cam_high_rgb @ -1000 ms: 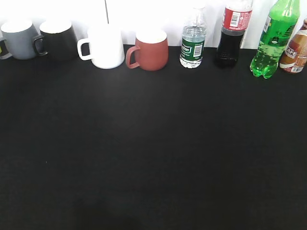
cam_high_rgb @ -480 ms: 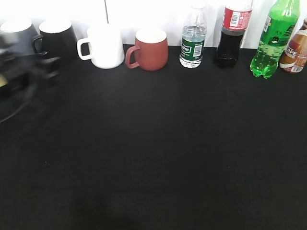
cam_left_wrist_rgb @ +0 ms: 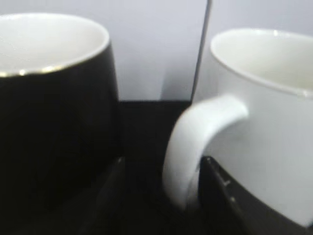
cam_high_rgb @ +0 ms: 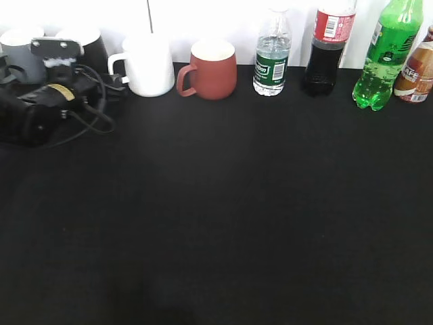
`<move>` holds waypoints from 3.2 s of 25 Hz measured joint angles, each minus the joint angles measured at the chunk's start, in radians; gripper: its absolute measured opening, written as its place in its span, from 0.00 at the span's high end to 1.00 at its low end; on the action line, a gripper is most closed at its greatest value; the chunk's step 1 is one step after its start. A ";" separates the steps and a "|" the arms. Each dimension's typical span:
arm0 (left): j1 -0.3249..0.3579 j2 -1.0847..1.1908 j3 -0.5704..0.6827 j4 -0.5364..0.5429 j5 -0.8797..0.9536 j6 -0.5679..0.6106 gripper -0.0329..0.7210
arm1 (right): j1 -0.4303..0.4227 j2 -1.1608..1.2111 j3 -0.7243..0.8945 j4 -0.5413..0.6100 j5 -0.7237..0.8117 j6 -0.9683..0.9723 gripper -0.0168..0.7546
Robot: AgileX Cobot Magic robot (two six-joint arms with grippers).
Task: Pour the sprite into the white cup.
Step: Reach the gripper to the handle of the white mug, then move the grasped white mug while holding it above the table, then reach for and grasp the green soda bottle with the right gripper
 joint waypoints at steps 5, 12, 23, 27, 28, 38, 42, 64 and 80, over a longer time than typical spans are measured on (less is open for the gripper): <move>-0.027 0.042 -0.062 -0.096 -0.039 0.021 0.55 | 0.000 0.000 0.000 0.000 0.000 0.000 0.22; -0.032 0.123 -0.172 -0.127 -0.058 0.031 0.58 | 0.000 0.000 0.000 0.000 0.000 0.001 0.22; -0.036 0.181 -0.266 -0.134 -0.067 0.035 0.59 | 0.000 0.000 0.000 0.000 0.001 0.001 0.22; -0.038 0.184 -0.269 -0.129 -0.096 0.036 0.66 | 0.000 0.000 0.000 0.000 0.001 0.001 0.22; -0.038 0.184 -0.269 -0.128 -0.105 0.036 0.68 | 0.000 0.000 0.000 0.000 0.001 0.001 0.22; -0.039 0.217 -0.272 -0.068 -0.185 0.055 0.90 | 0.000 0.000 0.000 0.000 0.001 0.001 0.22; -0.039 0.196 -0.253 -0.106 -0.224 0.107 0.90 | 0.000 0.000 0.000 0.000 0.001 0.001 0.22; -0.039 -0.683 0.615 0.029 -0.243 0.085 0.90 | 0.000 0.280 -0.007 0.082 -0.428 -0.020 0.22; -0.039 -0.684 0.615 0.031 -0.242 0.082 0.90 | 0.053 1.710 -0.042 -0.043 -2.029 -0.045 0.22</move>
